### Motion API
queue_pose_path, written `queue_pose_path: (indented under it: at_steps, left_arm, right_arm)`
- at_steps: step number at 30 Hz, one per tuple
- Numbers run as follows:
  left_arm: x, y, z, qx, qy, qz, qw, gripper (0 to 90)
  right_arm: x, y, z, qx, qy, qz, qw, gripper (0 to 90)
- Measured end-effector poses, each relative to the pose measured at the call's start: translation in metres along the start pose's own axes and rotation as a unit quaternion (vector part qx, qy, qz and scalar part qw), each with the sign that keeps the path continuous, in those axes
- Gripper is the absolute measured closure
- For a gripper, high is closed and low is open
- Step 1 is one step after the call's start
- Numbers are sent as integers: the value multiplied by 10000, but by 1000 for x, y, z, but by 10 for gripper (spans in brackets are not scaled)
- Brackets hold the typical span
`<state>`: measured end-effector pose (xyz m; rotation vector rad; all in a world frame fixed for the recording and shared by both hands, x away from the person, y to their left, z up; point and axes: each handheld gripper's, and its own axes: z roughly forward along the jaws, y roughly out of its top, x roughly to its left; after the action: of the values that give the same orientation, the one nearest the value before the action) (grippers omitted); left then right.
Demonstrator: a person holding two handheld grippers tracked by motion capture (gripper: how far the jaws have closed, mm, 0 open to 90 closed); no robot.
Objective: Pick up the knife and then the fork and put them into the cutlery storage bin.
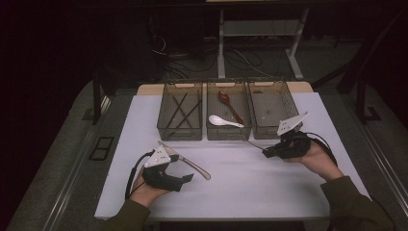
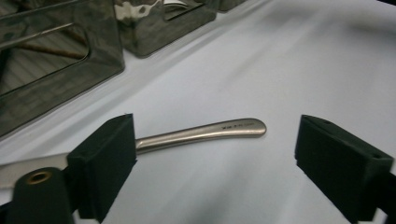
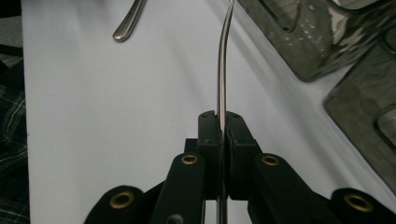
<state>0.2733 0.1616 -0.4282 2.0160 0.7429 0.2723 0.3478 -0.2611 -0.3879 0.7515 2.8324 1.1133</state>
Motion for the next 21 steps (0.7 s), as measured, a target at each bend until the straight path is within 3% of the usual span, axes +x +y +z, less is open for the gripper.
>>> queue_pose_path:
  at_steps: [3,11,17,21]
  left_arm:
    - [-1,-1,3,37,59,19,10000,0]
    - [-2,-2,4,130,30,66,9999,0]
    - [-2,-2,5,227,97,52,9997,0]
    - [-1,-1,3,168,181,30,9997,0]
  right_arm:
    - [-3,1,-3,-80,-60,42,9999,859]
    - [-12,6,-14,-191,-243,168,9994,859]
    - [-20,10,-23,-303,-408,301,9983,859]
    - [-27,14,-30,-411,-527,429,9968,858]
